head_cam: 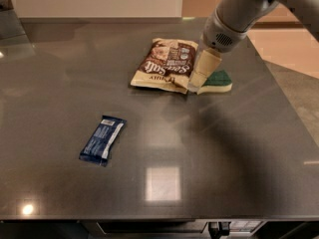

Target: Move brown chip bag near rxbar blueberry

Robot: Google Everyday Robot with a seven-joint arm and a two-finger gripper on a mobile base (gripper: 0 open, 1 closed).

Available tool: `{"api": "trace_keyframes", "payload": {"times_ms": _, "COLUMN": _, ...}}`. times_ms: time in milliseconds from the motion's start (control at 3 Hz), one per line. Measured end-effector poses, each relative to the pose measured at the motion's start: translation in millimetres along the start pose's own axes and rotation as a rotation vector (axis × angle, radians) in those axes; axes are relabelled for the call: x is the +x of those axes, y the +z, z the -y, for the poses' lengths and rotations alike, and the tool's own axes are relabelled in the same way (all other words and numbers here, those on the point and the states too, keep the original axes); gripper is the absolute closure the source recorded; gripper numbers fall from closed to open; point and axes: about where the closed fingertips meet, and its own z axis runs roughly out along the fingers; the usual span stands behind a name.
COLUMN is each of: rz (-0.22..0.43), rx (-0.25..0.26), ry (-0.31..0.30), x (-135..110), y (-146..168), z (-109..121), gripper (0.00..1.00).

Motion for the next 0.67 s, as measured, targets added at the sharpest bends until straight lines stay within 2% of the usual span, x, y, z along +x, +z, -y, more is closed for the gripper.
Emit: {"api": "trace_keyframes", "payload": {"times_ms": 667, "rz": -0.023, "rx": -0.034, "ry": 0.052, "x": -19, "y": 59, "z": 20, "gripper": 0.00}}
